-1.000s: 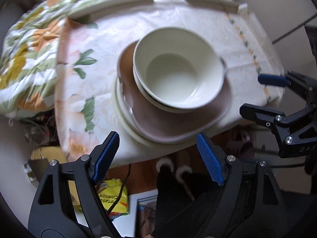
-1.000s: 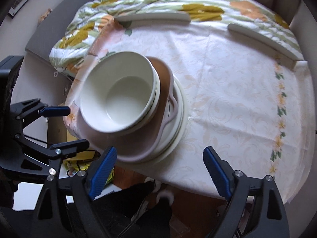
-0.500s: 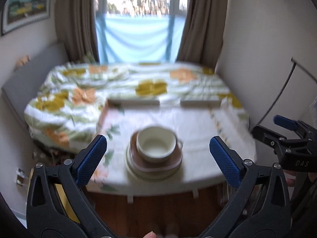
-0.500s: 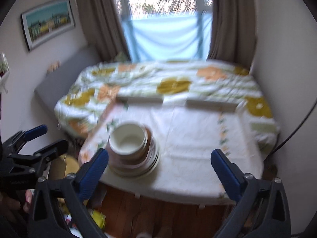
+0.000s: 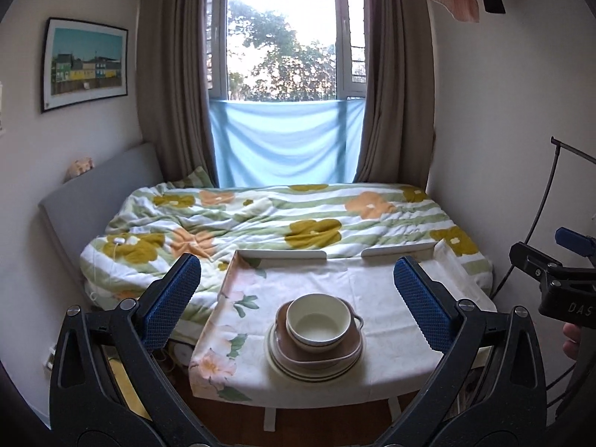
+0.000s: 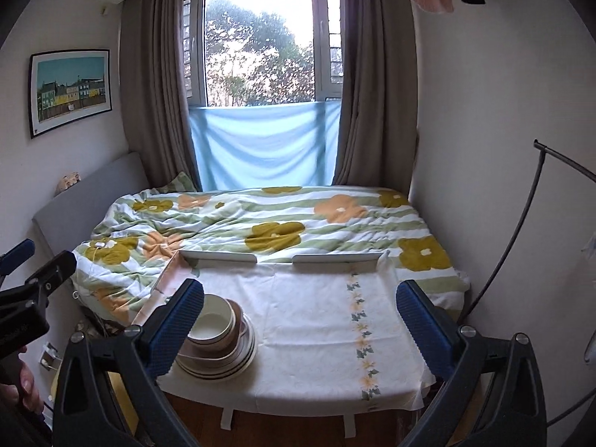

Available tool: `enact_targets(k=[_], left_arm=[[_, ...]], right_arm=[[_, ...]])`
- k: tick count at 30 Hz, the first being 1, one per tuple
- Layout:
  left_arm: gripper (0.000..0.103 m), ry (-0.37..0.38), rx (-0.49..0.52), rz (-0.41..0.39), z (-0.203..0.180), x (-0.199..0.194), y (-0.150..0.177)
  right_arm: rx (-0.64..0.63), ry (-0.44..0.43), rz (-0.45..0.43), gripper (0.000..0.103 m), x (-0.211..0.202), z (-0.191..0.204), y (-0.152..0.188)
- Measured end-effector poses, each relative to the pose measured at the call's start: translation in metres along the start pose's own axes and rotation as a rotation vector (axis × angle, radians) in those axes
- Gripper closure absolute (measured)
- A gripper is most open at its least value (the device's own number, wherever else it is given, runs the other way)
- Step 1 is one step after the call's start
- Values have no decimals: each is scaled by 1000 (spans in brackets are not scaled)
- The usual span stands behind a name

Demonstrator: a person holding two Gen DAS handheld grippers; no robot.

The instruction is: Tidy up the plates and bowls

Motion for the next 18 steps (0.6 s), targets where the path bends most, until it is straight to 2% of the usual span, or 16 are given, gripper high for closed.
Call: enact_targets(k=[18], left_arm=[[0,-8,9,-4,-2,4,1]], right_arm=[[10,-2,-2,0,1,-2,2]])
Point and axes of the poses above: each gripper's, at about its wrist camera, not at the fingertips, and x roughly the way its jaws point, z to its left, y to its underside, the point moved 5 cm from there along x, roughly the way its jaws point, and after that the axes turned 8 degrees about y, right-handed, at the moved point
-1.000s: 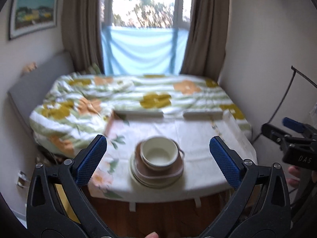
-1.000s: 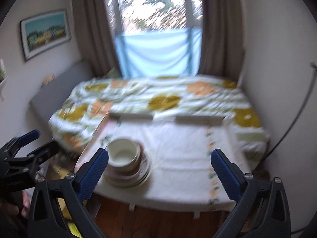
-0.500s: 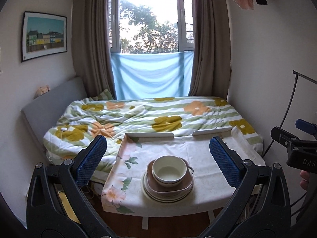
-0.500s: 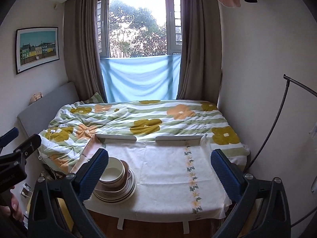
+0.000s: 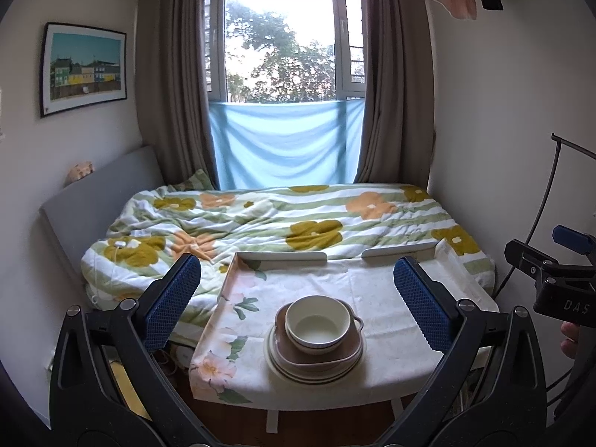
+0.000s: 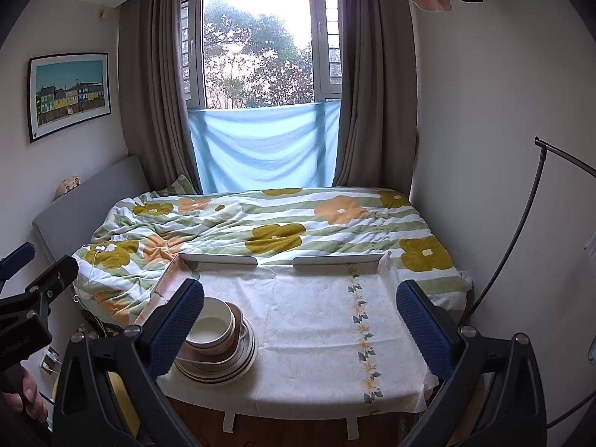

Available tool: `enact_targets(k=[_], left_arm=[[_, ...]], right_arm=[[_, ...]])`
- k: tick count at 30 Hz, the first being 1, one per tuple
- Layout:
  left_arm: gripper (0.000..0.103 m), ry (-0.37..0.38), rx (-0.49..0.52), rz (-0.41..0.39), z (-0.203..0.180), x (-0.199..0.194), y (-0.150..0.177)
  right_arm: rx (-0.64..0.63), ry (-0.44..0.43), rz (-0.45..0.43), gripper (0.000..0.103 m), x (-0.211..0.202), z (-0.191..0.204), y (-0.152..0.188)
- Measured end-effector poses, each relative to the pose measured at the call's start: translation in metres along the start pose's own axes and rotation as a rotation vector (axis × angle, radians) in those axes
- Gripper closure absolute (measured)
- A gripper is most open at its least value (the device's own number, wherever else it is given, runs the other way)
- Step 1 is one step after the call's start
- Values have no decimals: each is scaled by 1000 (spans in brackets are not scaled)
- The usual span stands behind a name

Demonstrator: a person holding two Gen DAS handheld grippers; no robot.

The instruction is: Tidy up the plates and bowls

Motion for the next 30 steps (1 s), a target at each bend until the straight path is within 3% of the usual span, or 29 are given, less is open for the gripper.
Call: enact_targets(k=[30], left_arm=[[0,-1,7,5,6,4,2]], right_arm=[[5,-7,13,0,0,12,2]])
Point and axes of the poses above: each gripper's, at about its wrist camera, not at the fingertips, and x roughly the way its jaws point, z to its left, y to its underside, the point moved 5 cm from there along x, roughly the way its jaws point, and after that the axes turned 8 degrees about y, right-handed, at the moved point
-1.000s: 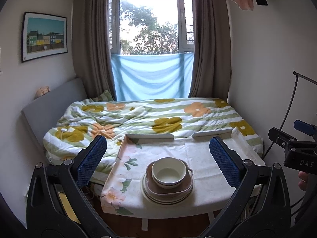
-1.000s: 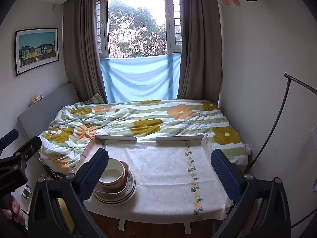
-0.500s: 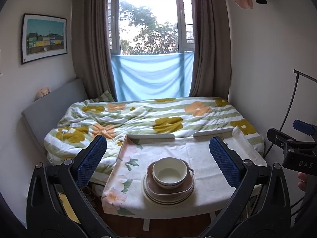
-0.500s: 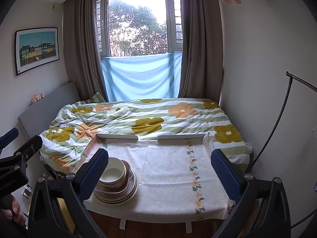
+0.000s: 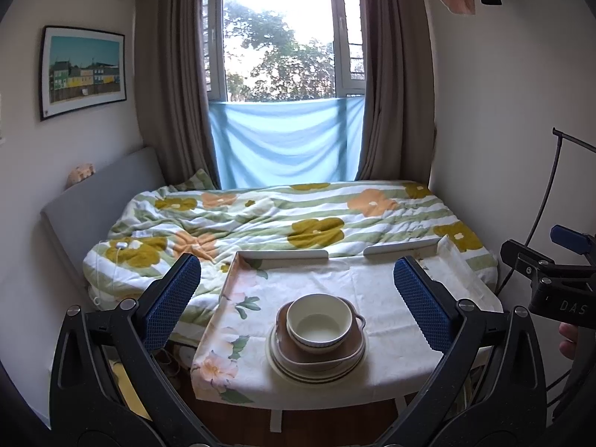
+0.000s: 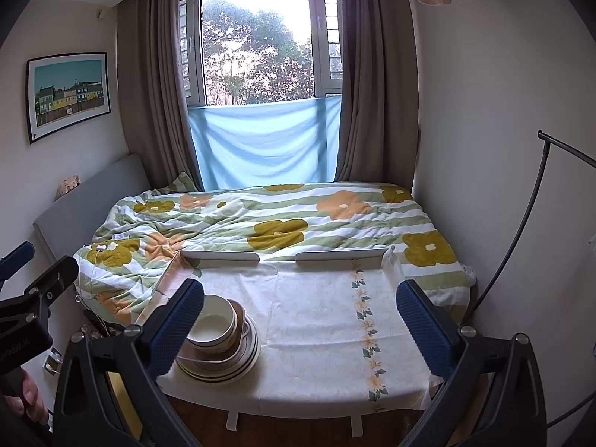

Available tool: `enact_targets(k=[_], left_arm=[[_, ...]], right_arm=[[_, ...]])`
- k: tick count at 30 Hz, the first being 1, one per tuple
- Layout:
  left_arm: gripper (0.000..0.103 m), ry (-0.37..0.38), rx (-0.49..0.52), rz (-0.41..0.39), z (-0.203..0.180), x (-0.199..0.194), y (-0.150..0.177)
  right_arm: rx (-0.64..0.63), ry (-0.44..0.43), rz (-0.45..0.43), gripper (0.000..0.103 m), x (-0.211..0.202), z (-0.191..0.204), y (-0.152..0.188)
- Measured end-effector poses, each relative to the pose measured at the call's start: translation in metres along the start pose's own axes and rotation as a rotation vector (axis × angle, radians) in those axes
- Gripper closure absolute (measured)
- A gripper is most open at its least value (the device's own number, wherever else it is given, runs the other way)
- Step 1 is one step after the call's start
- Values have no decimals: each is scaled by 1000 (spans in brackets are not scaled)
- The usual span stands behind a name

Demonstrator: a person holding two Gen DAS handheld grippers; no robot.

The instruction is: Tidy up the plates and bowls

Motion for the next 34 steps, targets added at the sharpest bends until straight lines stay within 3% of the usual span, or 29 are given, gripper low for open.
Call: enact_targets(k=[34], left_arm=[[0,-30,4,-24,21,5,9]], right_arm=[[3,6,28,0,7,5,9]])
Point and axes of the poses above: each gripper's, at about its wrist camera, not at the fingertips, and x roughly the way its jaws point, z to its left, y to its underside, the point moved 5 cm from there along x, roughly the way its jaws point, and after that the axes turned 8 degrees about y, right-handed, at the moved point
